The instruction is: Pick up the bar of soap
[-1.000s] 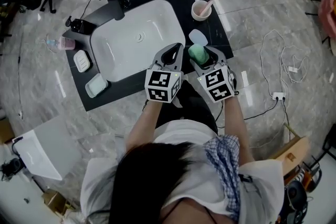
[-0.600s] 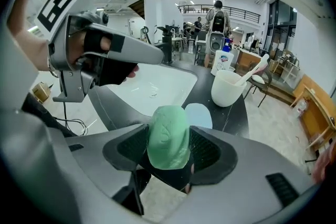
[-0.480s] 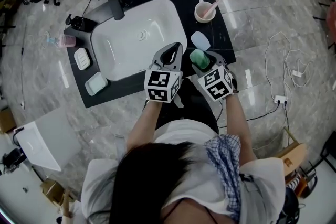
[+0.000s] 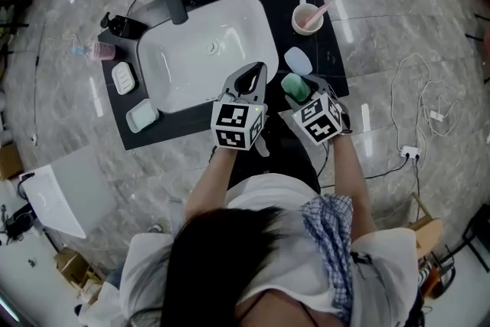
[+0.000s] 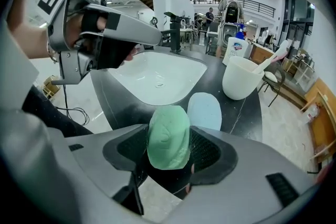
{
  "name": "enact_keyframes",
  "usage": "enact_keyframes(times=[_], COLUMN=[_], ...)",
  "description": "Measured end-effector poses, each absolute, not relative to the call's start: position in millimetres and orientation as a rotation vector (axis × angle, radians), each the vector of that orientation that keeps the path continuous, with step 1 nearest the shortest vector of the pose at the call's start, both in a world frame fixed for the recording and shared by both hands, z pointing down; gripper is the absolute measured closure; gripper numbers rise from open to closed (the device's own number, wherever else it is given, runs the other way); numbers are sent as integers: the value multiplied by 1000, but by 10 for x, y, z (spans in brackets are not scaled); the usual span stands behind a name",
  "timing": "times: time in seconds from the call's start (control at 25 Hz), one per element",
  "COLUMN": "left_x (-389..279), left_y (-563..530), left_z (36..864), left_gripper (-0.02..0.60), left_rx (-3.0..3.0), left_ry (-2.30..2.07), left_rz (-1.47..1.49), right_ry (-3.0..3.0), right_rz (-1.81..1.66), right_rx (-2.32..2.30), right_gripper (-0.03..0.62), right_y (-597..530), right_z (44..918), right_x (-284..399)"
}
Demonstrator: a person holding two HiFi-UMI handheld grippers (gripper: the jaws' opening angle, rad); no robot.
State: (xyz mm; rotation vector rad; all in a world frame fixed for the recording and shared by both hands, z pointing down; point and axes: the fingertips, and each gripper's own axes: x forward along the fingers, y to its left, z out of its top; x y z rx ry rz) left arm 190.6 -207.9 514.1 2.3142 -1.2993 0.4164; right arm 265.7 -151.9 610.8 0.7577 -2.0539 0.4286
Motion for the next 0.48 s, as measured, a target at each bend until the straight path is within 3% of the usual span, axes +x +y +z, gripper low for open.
enact_keyframes(times=[0.48], left_x=[1819], left_y=[-2088], left_z=[5145], left_gripper=[571], left_rx=[2289], left_ry=[-1344], left_rz=[408], right_ry=[-2002], right_rz=[378], right_rx=[659], right_gripper=[334], right_y=[-1501], right_z=[6179], right_x=[2624])
